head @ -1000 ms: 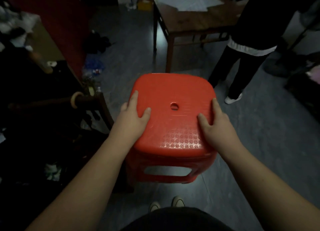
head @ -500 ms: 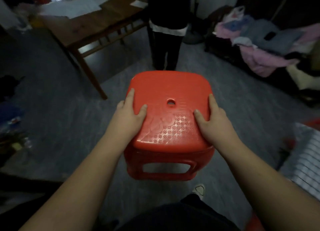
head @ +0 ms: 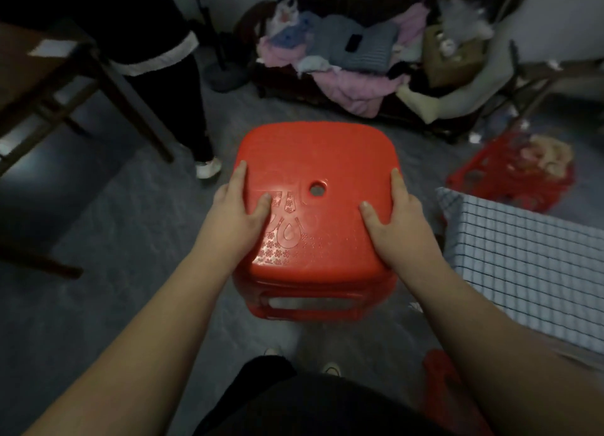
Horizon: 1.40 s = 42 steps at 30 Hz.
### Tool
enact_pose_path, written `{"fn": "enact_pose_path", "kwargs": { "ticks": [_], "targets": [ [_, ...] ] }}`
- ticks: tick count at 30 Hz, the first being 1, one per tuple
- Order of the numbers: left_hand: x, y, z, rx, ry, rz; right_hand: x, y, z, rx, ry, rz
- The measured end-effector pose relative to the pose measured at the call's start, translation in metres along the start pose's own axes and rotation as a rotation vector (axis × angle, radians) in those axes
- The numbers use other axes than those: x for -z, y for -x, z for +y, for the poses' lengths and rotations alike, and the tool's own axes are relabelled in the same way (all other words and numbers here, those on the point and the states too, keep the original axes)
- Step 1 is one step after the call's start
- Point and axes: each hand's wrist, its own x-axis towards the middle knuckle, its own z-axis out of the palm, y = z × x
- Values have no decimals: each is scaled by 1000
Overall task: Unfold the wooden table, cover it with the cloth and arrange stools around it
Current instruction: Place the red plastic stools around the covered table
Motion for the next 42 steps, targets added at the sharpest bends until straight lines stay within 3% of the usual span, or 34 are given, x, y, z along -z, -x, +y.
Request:
{"fn": "enact_pose_path", "kwargs": {
  "ticks": [12, 20, 36, 42],
  "targets": [
    [-129, -187, 81, -204, 43, -296, 30, -149, 67, -282, -44, 184],
    [-213, -277, 84, -242, 56, -485, 10, -239, 121, -406, -104, 158],
    [-480, -322, -59, -109, -4, -628, -153, -327, 359, -551, -192, -44],
    [-546, -323, -115, -90, 45, -687, -206, -332, 422, -554, -194, -60]
  ]
}}
